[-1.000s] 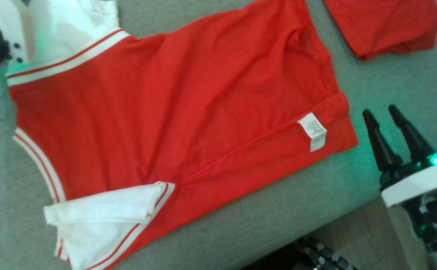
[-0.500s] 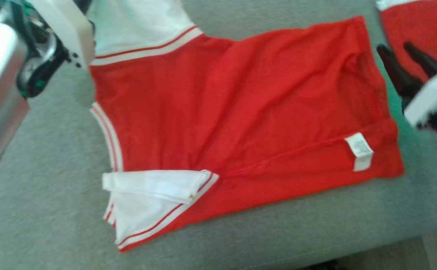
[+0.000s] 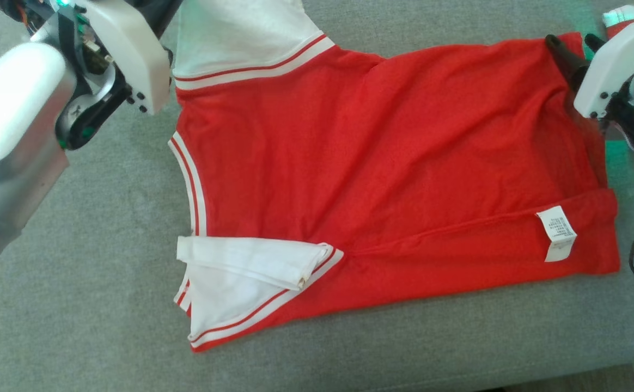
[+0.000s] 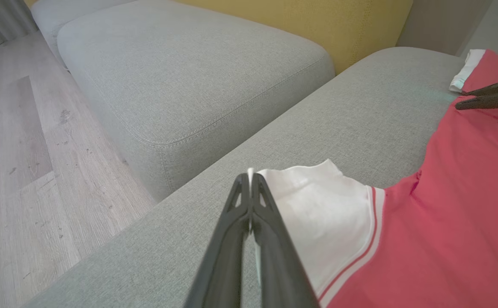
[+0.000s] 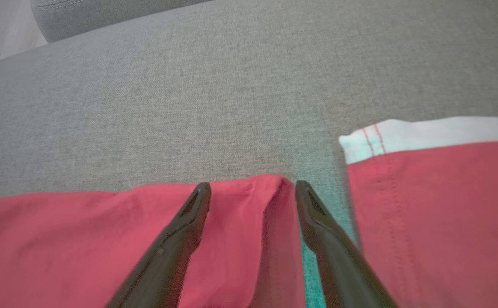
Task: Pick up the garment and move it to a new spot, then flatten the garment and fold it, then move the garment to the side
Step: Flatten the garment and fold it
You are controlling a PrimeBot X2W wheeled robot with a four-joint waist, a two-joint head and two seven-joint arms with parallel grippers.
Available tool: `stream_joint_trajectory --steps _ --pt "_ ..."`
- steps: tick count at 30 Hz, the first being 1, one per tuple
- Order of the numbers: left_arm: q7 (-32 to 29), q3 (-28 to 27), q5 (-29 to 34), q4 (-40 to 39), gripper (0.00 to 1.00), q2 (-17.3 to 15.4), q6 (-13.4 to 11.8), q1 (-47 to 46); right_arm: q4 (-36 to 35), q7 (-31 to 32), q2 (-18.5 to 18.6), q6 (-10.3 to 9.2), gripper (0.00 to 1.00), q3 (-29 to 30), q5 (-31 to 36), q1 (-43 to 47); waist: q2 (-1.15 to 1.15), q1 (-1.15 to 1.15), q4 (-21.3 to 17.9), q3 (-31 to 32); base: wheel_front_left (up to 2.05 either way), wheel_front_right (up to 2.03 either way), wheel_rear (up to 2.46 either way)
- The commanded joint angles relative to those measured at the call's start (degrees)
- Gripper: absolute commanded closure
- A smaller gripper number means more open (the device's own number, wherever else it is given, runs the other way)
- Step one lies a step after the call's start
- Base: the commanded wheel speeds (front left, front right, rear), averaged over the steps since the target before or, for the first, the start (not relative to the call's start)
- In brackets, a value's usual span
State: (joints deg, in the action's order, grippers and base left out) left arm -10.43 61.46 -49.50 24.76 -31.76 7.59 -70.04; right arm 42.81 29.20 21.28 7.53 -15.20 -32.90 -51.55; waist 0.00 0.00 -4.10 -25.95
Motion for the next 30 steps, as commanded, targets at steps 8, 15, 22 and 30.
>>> stream_joint_trajectory --steps 8,15,22,30 --pt "1.6 0.3 -2.2 0.4 1.00 -1.8 -0.1 -4.9 3.9 -2.5 -0.4 -0.04 0.00 -2.7 0.9 -3.2 0.00 0.00 -0.3 0.7 0.00 0.00 0.00" --pt "2.7 2.9 -3.7 1.6 1.00 -1.6 -0.1 -6.5 6.9 -4.6 0.0 -0.04 0.81 -4.9 0.5 -5.4 0.00 0.00 -0.2 0.2 0.00 0.00 0.00" --pt "4.3 5.1 -4.6 3.0 1.00 -1.2 -0.1 -7.5 9.1 -7.5 0.9 -0.04 1.00 -6.4 0.2 -7.3 0.00 0.00 0.4 0.1 0.00 0.00 0.00" --pt "13.1 4.4 -1.4 7.4 1.00 -1.5 -0.4 -10.4 9.7 -13.8 1.5 -0.04 1.00 -5.7 -3.3 -9.4 0.00 0.00 0.9 -0.1 0.00 0.00 0.00"
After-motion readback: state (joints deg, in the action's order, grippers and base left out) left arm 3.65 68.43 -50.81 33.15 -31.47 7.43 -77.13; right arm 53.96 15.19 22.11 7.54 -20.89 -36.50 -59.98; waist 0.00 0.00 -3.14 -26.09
